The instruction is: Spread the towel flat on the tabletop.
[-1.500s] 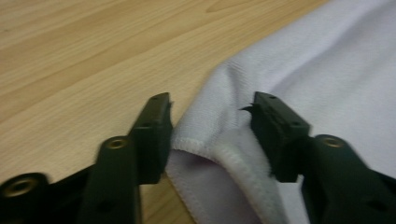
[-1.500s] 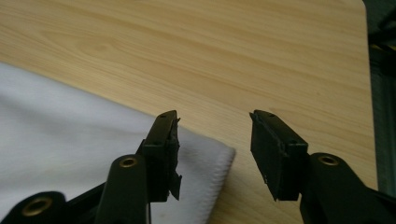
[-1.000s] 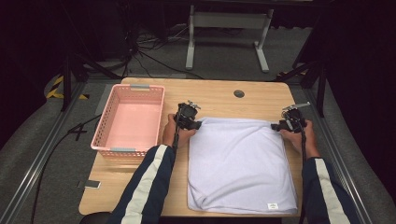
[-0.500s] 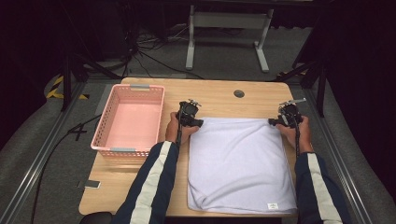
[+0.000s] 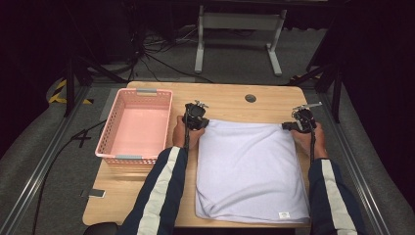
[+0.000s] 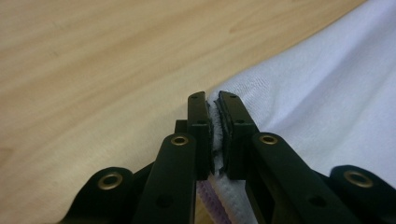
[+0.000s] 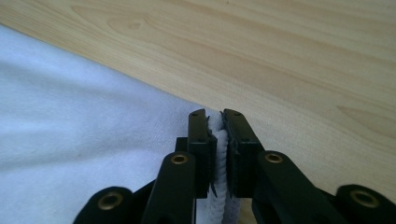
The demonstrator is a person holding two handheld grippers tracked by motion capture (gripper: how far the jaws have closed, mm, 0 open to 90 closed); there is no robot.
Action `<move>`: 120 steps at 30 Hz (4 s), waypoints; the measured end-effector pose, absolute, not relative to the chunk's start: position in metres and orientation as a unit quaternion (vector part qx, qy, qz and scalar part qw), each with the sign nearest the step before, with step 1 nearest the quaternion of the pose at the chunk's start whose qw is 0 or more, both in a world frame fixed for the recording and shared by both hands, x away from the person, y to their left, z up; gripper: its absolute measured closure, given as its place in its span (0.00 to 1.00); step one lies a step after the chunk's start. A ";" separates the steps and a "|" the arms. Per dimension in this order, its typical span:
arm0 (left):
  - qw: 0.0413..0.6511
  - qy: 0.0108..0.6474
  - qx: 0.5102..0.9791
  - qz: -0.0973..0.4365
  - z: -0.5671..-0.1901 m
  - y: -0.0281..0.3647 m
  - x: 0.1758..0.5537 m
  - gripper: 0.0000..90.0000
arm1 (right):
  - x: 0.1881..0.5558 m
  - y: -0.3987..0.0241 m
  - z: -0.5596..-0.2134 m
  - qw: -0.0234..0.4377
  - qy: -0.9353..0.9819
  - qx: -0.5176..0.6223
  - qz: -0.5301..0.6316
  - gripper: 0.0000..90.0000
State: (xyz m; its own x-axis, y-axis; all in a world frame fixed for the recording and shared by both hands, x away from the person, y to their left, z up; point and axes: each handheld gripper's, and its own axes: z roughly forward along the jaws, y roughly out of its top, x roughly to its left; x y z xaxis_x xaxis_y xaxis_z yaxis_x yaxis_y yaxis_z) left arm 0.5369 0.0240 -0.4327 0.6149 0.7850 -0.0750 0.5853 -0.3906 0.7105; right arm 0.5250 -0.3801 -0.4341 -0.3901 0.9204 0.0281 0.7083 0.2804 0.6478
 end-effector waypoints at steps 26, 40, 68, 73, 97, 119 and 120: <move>0.412 0.217 0.873 0.147 -0.395 0.074 0.369 0.92 | 0.358 -0.404 -0.384 0.124 0.829 0.272 0.473 0.91; 0.384 0.177 0.899 0.112 -0.428 0.097 0.300 0.95 | 0.274 -0.414 -0.439 0.042 0.894 0.216 0.391 0.88; 0.394 0.122 0.904 0.113 -0.427 0.075 0.276 0.95 | 0.273 -0.412 -0.427 0.132 0.889 0.245 0.363 0.91; 0.353 0.139 0.923 0.065 -0.459 0.078 0.268 0.90 | 0.264 -0.417 -0.439 0.102 0.897 0.242 0.355 0.88; 0.376 0.182 0.907 0.044 -0.456 0.081 0.254 0.51 | 0.242 -0.422 -0.436 0.039 0.922 0.213 0.320 0.63; 0.363 0.214 0.897 0.134 -0.470 0.049 0.308 0.41 | 0.345 -0.345 -0.453 0.152 0.860 0.344 0.345 0.66; 0.366 0.220 0.894 0.135 -0.470 0.051 0.313 0.41 | 0.351 -0.345 -0.452 0.154 0.858 0.350 0.342 0.66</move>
